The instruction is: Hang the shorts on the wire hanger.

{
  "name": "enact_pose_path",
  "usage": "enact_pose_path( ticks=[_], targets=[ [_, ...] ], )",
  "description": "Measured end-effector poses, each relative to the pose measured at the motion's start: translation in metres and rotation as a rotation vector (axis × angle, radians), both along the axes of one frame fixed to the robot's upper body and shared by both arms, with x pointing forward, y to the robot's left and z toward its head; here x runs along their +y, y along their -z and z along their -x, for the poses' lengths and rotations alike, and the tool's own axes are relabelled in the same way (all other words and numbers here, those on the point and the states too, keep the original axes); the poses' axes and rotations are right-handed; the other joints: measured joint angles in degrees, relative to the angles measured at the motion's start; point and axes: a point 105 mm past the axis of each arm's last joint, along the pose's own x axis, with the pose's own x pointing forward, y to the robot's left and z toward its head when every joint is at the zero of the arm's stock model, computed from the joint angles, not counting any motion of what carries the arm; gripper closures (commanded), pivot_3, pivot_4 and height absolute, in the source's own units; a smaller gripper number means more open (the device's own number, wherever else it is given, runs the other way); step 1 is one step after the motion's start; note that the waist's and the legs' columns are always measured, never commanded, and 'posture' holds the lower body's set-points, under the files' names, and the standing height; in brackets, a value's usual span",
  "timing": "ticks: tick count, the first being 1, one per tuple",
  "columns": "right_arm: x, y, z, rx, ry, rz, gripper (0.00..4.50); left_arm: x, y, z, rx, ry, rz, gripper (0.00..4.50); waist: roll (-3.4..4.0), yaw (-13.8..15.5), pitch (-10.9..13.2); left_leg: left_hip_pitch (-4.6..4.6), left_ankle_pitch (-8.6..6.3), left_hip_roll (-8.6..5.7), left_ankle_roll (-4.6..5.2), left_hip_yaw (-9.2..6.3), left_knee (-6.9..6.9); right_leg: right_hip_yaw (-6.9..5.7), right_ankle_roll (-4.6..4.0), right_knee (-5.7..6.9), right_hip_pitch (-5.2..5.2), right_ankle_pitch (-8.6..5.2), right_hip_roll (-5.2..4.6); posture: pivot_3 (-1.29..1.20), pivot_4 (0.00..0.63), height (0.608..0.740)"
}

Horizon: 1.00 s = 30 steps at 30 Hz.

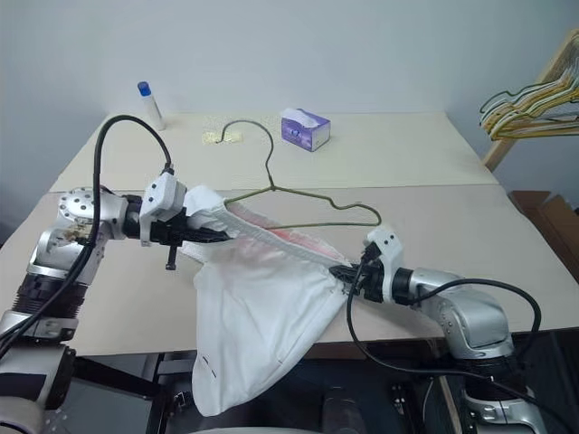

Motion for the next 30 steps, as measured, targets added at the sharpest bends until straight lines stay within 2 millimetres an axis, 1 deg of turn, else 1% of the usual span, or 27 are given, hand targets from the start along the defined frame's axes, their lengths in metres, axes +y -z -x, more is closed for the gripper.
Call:
enact_pose_path(
  ticks=[2,4,6,11,14,21,26,30],
  targets=[
    [-0.011,-0.003,-0.002,-0.001,0.023,0.013,4.49,0.005,0.013,0.003,-0.013,0.016,-0.069,4.50,0.01,0.1,0.0,0.01,0.00,0.00,0.00,0.03,0.00,0.01,0.00,0.00,0.00,0.00,0.00,0.06,0.027,0.740],
    [-0.014,-0.010,-0.004,-0.018,0.011,0.025,4.49,0.009,0.021,0.001,-0.028,0.001,-0.103,4.50,0.01,0.1,0.0,0.01,0.00,0.01,0.00,0.02,0.01,-0.01,-0.02,0.00,0.01,0.01,0.00,0.06,0.028,0.740],
    [-0.016,-0.015,-0.004,-0.028,0.000,0.031,4.49,0.010,0.023,-0.001,-0.048,-0.004,-0.116,4.50,0.01,0.2,0.0,-0.01,0.00,0.01,0.00,0.01,0.00,-0.01,-0.02,-0.02,0.01,0.01,0.00,0.06,0.029,0.740],
    [-0.020,-0.017,-0.003,-0.027,-0.018,0.044,4.49,0.012,0.027,-0.005,-0.063,-0.025,-0.125,4.50,0.01,0.2,0.0,-0.05,-0.01,0.01,0.02,0.02,0.01,-0.01,0.00,-0.03,-0.01,0.02,0.00,0.06,0.029,0.740],
    [-0.022,-0.017,-0.004,-0.032,-0.017,0.045,4.49,0.008,0.025,-0.005,-0.043,-0.028,-0.074,4.50,0.01,0.2,0.0,-0.03,-0.01,0.02,0.02,0.01,0.02,-0.01,0.00,-0.01,0.00,0.02,0.00,0.06,0.028,0.740],
    [-0.022,-0.016,-0.003,-0.032,-0.027,0.041,4.49,0.004,0.010,-0.004,-0.026,-0.036,0.029,4.50,0.01,0.1,0.0,-0.03,-0.01,0.02,0.02,-0.01,0.02,0.00,0.01,-0.02,-0.01,0.02,0.00,0.07,0.024,0.740],
    [-0.022,-0.016,-0.003,-0.031,-0.030,0.044,4.49,0.005,0.009,-0.008,-0.051,-0.061,0.023,4.50,0.00,0.1,0.0,-0.02,-0.01,0.01,0.02,0.00,0.02,0.00,0.01,-0.01,0.00,0.03,0.00,0.06,0.023,0.740],
    [-0.024,-0.017,-0.003,-0.031,-0.033,0.053,4.49,0.007,0.013,-0.007,-0.057,-0.052,-0.001,4.50,0.00,0.1,0.0,-0.04,-0.01,0.01,0.02,0.01,0.01,0.00,0.01,-0.02,-0.01,0.03,0.00,0.06,0.023,0.740]
  ],
)
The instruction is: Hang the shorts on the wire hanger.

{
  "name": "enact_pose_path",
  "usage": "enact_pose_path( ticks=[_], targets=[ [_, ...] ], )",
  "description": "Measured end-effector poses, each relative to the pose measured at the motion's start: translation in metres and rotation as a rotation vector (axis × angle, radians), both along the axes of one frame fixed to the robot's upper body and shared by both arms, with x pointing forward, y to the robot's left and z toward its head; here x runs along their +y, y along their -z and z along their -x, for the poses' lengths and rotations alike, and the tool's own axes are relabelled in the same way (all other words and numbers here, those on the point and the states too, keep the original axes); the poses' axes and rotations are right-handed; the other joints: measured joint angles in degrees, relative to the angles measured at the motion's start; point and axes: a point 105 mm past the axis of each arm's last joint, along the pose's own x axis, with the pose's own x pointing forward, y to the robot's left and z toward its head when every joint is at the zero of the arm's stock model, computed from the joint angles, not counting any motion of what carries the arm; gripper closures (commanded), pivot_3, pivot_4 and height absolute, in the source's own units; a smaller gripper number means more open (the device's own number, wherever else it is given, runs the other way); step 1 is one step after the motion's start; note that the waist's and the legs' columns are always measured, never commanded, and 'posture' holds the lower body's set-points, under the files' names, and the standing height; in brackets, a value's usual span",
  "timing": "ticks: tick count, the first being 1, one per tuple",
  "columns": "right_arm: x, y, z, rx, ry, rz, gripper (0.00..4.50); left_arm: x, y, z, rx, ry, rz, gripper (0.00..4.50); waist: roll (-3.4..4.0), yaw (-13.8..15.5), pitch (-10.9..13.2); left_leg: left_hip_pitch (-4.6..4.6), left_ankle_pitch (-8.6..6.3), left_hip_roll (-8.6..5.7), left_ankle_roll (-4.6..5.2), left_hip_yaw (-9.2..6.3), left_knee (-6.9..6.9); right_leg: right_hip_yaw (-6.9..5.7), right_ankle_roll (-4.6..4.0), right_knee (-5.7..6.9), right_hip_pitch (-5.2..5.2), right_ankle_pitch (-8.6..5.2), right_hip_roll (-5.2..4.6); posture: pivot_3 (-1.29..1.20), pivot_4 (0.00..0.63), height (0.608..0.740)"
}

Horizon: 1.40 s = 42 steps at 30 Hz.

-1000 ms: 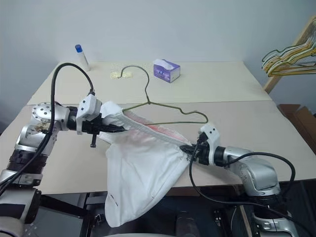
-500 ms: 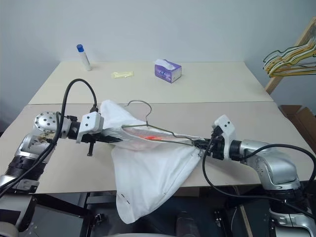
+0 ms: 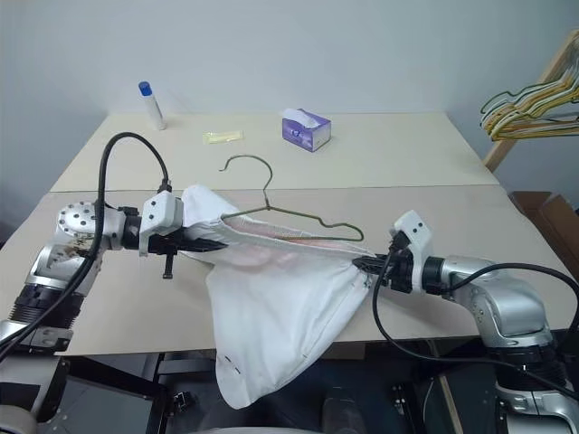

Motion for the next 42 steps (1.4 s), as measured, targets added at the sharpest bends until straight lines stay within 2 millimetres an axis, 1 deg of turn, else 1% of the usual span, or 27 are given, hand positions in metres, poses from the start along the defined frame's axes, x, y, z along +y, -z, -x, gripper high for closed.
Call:
enact_pose_path(
  ticks=[9,18,27,33,37,39,42],
  targets=[
    [-0.001,0.001,0.002,0.010,-0.010,0.004,4.49,0.005,0.005,0.008,0.012,0.047,-0.034,4.50,0.00,0.0,0.0,0.01,0.00,0.00,0.00,0.01,0.00,0.00,0.00,0.01,0.00,0.00,0.00,0.06,0.023,0.740],
    [-0.002,0.001,0.003,0.011,-0.013,0.006,4.49,0.007,0.006,0.008,-0.010,0.049,-0.041,4.50,0.00,0.0,0.0,0.01,0.00,0.00,0.00,0.00,0.00,0.00,0.00,0.01,0.00,0.00,0.00,0.06,0.028,0.740],
    [-0.003,0.002,0.003,0.018,-0.016,0.004,4.49,0.006,0.007,0.011,0.017,0.058,0.000,4.50,0.00,0.0,0.0,0.01,0.00,0.01,0.00,0.00,0.00,0.00,0.00,0.01,0.00,0.00,0.00,0.06,0.039,0.740],
    [-0.003,0.002,0.003,0.018,-0.018,0.003,4.49,0.007,0.008,0.008,-0.009,0.034,-0.012,4.50,0.00,0.0,0.0,0.02,0.00,0.01,0.00,0.00,0.00,0.00,0.00,0.01,0.01,0.00,0.00,0.06,0.040,0.740],
    [-0.003,0.001,0.004,0.019,-0.022,0.005,4.49,0.013,0.015,0.002,-0.071,0.000,-0.098,4.50,0.00,0.0,0.0,0.05,0.00,0.01,0.00,0.01,0.00,0.01,0.00,0.01,0.01,0.00,0.00,0.06,0.041,0.740],
    [-0.004,0.000,0.004,0.017,-0.022,0.012,4.49,0.019,0.025,0.001,-0.066,-0.007,-0.154,4.50,0.00,0.0,0.0,0.03,0.00,0.01,0.00,0.03,-0.01,0.01,0.00,0.01,0.01,0.00,0.00,0.06,0.041,0.740],
    [0.000,-0.004,0.005,0.001,-0.039,0.008,4.49,0.023,0.029,0.001,-0.073,-0.007,-0.181,4.50,0.00,0.0,0.0,0.02,0.00,0.01,0.00,0.02,-0.01,0.00,0.00,0.00,0.00,0.00,0.00,0.06,0.040,0.740]
  ],
)
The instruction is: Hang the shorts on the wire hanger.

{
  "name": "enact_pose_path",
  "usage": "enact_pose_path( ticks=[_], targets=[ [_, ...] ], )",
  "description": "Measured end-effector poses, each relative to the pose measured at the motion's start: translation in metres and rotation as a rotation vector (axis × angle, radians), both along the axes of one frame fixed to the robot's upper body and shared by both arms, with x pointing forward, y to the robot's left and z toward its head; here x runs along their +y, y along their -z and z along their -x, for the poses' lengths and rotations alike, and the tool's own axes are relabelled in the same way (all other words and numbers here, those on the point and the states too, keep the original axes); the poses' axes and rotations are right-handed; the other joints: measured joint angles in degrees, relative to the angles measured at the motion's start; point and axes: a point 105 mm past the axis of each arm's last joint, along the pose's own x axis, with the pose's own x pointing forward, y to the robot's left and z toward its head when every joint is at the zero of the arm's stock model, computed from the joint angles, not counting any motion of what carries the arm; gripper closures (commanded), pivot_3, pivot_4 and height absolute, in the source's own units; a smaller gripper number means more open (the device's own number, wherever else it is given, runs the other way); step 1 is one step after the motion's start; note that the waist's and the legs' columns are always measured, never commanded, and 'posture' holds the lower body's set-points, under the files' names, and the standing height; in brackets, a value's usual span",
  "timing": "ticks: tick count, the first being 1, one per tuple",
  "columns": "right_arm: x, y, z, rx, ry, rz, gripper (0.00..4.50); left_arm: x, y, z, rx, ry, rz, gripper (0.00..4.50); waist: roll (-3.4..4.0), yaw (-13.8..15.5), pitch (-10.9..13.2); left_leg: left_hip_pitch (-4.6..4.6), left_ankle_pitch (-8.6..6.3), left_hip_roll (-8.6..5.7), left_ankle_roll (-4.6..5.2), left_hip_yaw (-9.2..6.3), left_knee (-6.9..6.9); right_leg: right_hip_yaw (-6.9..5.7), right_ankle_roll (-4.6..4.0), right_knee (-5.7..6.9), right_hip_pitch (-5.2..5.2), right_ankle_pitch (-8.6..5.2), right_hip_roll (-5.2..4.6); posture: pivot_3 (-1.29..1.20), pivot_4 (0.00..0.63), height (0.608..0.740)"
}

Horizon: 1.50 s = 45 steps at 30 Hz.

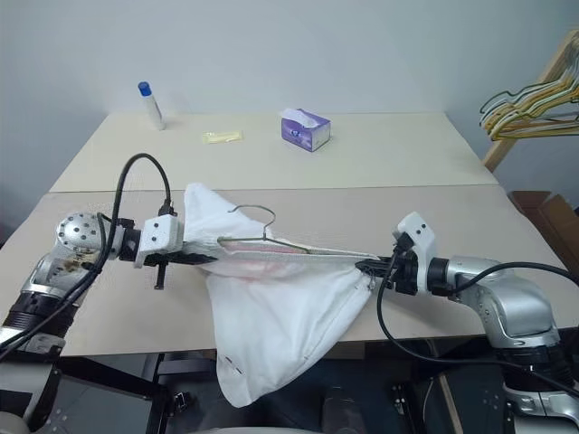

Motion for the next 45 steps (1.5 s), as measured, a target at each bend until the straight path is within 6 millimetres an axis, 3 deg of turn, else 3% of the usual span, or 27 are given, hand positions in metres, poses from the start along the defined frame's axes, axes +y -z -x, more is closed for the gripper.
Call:
enact_pose_path(
  ticks=[3,8,16,22,26,30,35,37,40,45],
  targets=[
    [0.001,-0.003,0.000,-0.012,-0.007,0.009,4.49,0.001,0.001,-0.001,-0.008,-0.004,-0.003,4.50,0.00,0.0,0.0,0.00,0.00,0.00,0.00,0.00,0.00,0.00,0.00,0.00,-0.01,0.00,0.00,0.06,0.039,0.740],
    [0.016,-0.027,0.002,-0.121,-0.073,0.045,4.49,-0.009,-0.001,-0.009,-0.014,-0.022,0.040,4.50,0.00,0.1,0.0,-0.01,0.00,-0.01,0.00,-0.02,0.01,-0.01,0.01,0.01,0.01,0.00,0.00,0.05,0.037,0.740],
    [0.047,-0.036,0.012,-0.199,-0.188,0.088,1.85,-0.033,-0.015,-0.026,-0.002,-0.050,0.134,4.50,-0.01,0.1,0.0,-0.04,0.00,-0.02,0.00,-0.04,0.04,-0.03,0.02,0.00,0.00,0.01,0.00,0.04,0.032,0.740],
    [0.043,-0.037,0.014,-0.203,-0.204,0.136,0.04,-0.035,-0.017,-0.030,-0.008,-0.065,0.149,4.50,-0.01,0.0,0.0,-0.05,0.00,-0.02,0.01,-0.04,0.03,-0.02,0.02,-0.01,-0.01,0.02,0.00,0.04,0.026,0.740],
    [0.029,-0.040,0.017,-0.196,-0.214,0.177,0.04,-0.034,-0.017,-0.030,-0.010,-0.067,0.149,4.50,-0.01,0.0,0.0,-0.05,0.00,-0.03,0.00,-0.02,0.04,-0.02,0.02,-0.01,0.00,0.02,-0.01,0.06,0.018,0.740],
    [0.001,-0.072,0.006,-0.272,-0.165,0.160,0.04,-0.032,-0.018,-0.030,-0.013,-0.067,0.145,4.50,-0.02,0.2,0.0,-0.02,0.00,-0.03,0.00,-0.02,0.05,-0.02,0.03,-0.02,0.02,0.03,-0.01,0.06,0.014,0.740],
    [-0.014,-0.098,-0.011,-0.341,-0.166,0.150,0.04,-0.032,-0.019,-0.029,-0.014,-0.058,0.145,4.50,-0.02,-0.1,-0.1,0.03,0.00,-0.01,0.00,0.05,0.04,0.02,0.02,0.00,0.02,0.06,0.00,0.07,0.001,0.740],
    [-0.017,-0.095,-0.025,-0.342,-0.154,0.192,0.04,-0.031,-0.020,-0.029,-0.014,-0.056,0.147,4.50,-0.01,-0.1,-0.2,0.03,0.00,0.00,0.00,0.09,0.03,0.03,0.02,-0.01,0.02,0.06,-0.01,0.07,0.000,0.740],
    [-0.008,-0.074,-0.051,-0.312,-0.171,0.253,0.04,-0.032,-0.022,-0.028,-0.019,-0.049,0.145,4.50,0.02,-0.3,-0.3,0.04,0.00,0.00,0.00,0.14,0.03,0.05,0.00,0.00,-0.01,0.08,0.02,0.08,0.000,0.740],
    [0.016,-0.044,-0.063,-0.255,-0.293,0.318,0.04,-0.033,-0.024,-0.028,-0.025,-0.041,0.145,4.50,0.05,0.2,-0.3,-0.16,0.00,-0.01,-0.01,0.09,0.03,0.00,0.03,0.06,-0.15,0.12,0.00,0.10,0.000,0.740]
  ],
)
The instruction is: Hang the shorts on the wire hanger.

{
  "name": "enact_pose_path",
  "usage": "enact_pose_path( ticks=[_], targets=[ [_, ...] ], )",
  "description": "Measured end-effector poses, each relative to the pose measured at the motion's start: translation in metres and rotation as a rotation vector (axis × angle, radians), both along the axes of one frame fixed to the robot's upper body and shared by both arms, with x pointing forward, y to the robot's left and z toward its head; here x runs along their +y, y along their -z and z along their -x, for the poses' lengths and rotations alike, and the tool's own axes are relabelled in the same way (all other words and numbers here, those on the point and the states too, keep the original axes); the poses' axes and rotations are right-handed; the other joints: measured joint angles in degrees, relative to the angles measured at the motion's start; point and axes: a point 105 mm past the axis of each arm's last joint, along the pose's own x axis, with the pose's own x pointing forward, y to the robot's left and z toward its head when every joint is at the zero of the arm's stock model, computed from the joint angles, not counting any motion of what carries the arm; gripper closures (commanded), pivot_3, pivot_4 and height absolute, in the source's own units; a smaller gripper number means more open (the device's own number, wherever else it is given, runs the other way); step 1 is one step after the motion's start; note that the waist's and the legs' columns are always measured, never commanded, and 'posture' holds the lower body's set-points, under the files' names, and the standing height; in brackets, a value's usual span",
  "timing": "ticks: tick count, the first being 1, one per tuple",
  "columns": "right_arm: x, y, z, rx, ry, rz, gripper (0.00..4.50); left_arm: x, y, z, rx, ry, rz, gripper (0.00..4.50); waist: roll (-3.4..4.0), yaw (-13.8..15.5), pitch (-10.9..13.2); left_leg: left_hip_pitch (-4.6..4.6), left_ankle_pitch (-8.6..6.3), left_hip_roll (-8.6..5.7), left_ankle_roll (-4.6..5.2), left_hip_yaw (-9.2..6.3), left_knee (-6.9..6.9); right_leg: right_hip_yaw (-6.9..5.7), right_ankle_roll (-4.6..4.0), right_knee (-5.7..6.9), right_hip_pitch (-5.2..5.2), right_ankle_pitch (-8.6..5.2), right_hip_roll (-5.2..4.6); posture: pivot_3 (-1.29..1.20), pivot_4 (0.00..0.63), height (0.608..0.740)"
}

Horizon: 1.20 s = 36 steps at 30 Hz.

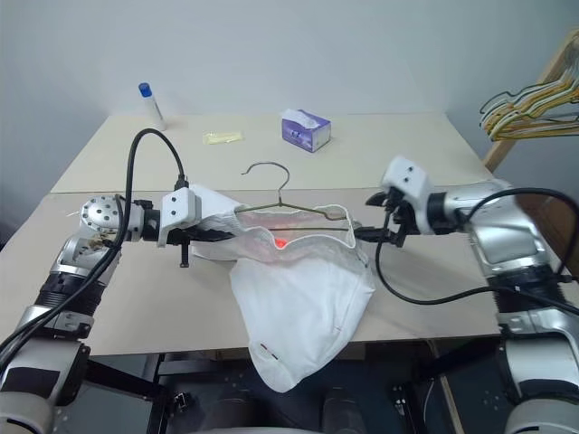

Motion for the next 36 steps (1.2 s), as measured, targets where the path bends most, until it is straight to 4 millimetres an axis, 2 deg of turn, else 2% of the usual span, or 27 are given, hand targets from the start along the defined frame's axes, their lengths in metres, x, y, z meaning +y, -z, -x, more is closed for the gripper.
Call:
enact_pose_path(
  ticks=[5,10,13,18,22,24,30,31,33,36],
  targets=[
    [0.024,-0.008,0.010,-0.024,-0.135,0.020,0.04,0.000,0.000,0.000,-0.001,0.001,0.000,4.50,0.01,0.6,0.0,-0.02,0.00,0.00,0.00,0.00,0.03,-0.02,0.05,0.01,0.04,0.10,-0.02,0.09,0.000,0.740],
    [0.034,-0.006,0.016,-0.017,-0.178,0.042,0.04,-0.001,0.000,0.000,-0.001,0.003,0.001,4.50,0.04,1.2,0.0,0.05,0.00,0.00,-0.01,0.04,0.06,-0.01,0.05,-0.03,0.05,0.10,-0.01,0.08,0.000,0.740],
    [0.037,0.002,0.015,0.013,-0.168,0.058,0.65,-0.004,0.001,0.001,-0.001,0.013,0.005,4.50,0.04,1.2,0.0,0.04,0.01,0.00,-0.01,0.05,0.06,0.00,0.04,-0.02,0.04,0.10,-0.01,0.07,0.000,0.740],
    [0.041,0.015,0.012,0.050,-0.153,0.075,2.40,-0.007,0.001,0.002,0.000,0.034,0.007,4.50,0.04,1.2,0.0,0.03,0.01,-0.01,-0.01,0.05,0.06,0.00,0.04,-0.01,0.04,0.10,-0.01,0.07,0.002,0.740],
    [0.039,0.015,0.006,0.046,-0.126,0.086,3.86,-0.008,0.002,0.003,0.004,0.042,0.008,4.50,0.05,1.2,0.0,0.04,0.01,-0.01,-0.02,0.05,0.06,-0.01,0.04,-0.01,0.04,0.10,-0.01,0.07,0.004,0.740],
    [0.039,0.016,0.008,0.054,-0.139,0.093,4.46,-0.008,0.002,0.002,0.001,0.036,0.009,4.50,0.05,1.2,0.0,0.03,0.01,-0.01,-0.02,0.04,0.06,-0.01,0.04,-0.01,0.04,0.10,0.00,0.07,0.006,0.740],
    [0.040,0.016,0.013,0.092,-0.154,0.072,4.49,-0.006,0.001,0.003,0.003,0.038,0.003,4.50,0.05,1.2,0.0,0.04,0.01,-0.01,-0.01,0.04,0.06,-0.01,0.03,0.00,0.04,0.10,0.00,0.07,0.010,0.740],
    [0.040,0.015,0.014,0.100,-0.152,0.063,4.50,-0.006,0.001,0.003,0.002,0.037,0.005,3.91,0.05,1.2,0.0,0.03,0.01,0.00,-0.01,0.04,0.06,-0.01,0.03,0.00,0.04,0.10,0.00,0.07,0.011,0.740],
    [0.041,0.015,0.018,0.117,-0.155,0.040,4.50,-0.004,-0.002,0.002,-0.008,0.026,0.017,3.42,0.05,1.2,0.0,0.03,0.01,0.00,-0.01,0.04,0.06,-0.01,0.03,0.00,0.04,0.10,0.00,0.07,0.012,0.740],
    [0.032,0.015,0.028,0.158,-0.122,-0.019,4.50,-0.001,-0.014,-0.004,-0.043,-0.009,0.064,2.39,0.05,1.5,0.0,-0.01,0.01,-0.01,-0.01,0.00,0.06,-0.04,0.04,0.00,0.05,0.10,-0.01,0.07,0.016,0.740]
  ],
)
